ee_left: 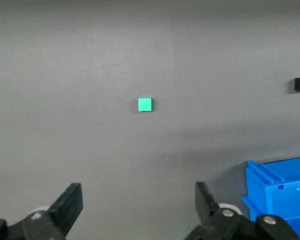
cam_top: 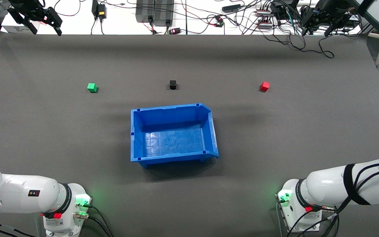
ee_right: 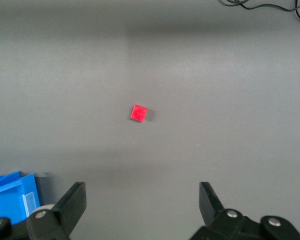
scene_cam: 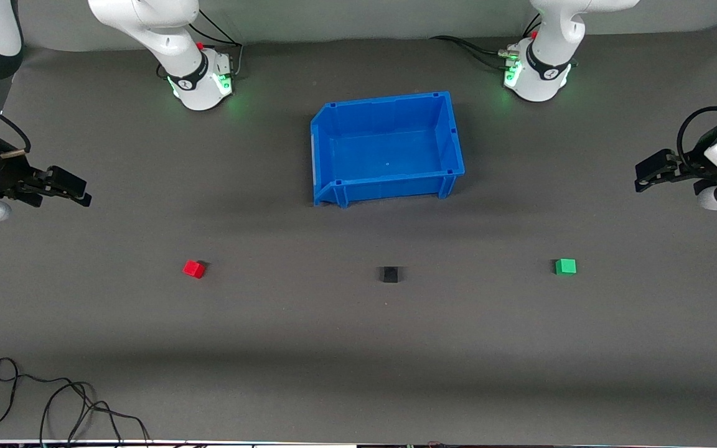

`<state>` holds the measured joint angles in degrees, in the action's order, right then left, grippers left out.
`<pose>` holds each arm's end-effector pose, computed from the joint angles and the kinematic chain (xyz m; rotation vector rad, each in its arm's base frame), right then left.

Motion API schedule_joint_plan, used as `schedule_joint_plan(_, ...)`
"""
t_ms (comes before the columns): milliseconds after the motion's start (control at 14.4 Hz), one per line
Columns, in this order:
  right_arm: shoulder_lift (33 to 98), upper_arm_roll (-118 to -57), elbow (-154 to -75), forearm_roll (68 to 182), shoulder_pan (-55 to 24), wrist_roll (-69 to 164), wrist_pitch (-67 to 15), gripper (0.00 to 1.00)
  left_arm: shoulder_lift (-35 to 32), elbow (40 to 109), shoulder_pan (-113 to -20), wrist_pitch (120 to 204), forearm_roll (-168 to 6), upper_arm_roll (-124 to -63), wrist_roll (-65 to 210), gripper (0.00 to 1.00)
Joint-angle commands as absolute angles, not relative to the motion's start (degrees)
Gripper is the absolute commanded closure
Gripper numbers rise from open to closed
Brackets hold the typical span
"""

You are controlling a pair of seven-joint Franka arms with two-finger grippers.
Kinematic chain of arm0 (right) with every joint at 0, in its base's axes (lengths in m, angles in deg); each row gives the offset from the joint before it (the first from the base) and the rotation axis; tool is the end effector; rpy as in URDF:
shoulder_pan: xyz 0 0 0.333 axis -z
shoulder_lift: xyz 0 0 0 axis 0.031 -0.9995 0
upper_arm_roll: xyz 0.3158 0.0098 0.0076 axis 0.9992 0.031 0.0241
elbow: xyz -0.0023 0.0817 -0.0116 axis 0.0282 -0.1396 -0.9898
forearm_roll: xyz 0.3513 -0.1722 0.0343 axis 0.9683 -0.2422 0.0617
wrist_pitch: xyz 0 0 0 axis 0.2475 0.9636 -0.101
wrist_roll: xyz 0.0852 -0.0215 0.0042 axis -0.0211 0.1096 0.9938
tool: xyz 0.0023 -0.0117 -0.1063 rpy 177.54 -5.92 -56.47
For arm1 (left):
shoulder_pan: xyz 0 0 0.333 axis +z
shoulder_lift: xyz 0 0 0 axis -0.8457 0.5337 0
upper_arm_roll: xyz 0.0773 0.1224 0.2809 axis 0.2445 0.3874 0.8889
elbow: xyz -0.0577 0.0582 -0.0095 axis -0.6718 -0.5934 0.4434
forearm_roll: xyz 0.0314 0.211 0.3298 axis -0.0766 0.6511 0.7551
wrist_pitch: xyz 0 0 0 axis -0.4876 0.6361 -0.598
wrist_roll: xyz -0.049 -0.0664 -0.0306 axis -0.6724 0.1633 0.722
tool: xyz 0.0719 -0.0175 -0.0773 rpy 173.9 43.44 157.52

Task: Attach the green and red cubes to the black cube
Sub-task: 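Move the right gripper toward the red cube while the left gripper approaches green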

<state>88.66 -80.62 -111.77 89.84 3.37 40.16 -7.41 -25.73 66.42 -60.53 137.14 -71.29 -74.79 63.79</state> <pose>0.5622 -0.0004 0.5868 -3.1159 0.0711 -0.0215 0.5641 -0.0205 0.5988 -3.1327 0.1249 0.0372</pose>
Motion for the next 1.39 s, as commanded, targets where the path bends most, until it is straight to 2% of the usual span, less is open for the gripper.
schedule_joint_plan(0,88.3,-80.3,-110.8,88.8,3.2,38.9,-7.2,0.0,-25.2,64.8,-60.6,135.7,-70.4,-75.0,63.5,0.0)
schedule_joint_plan(417,88.0,-80.3,-110.5,88.8,3.2,39.0,-7.2,0.0,-24.4,63.5,-60.0,135.5,-70.8,-74.7,67.8,0.0)
schedule_joint_plan(903,86.2,-80.3,-110.8,89.2,3.1,32.4,-7.5,0.0,-23.5,63.9,-57.3,135.7,-74.2,-74.6,110.6,0.0)
schedule_joint_plan(1319,79.9,-80.0,-112.8,89.3,2.7,30.9,-14.3,0.0,-21.8,64.2,-54.8,139.2,-81.2,-74.6,143.6,0.0)
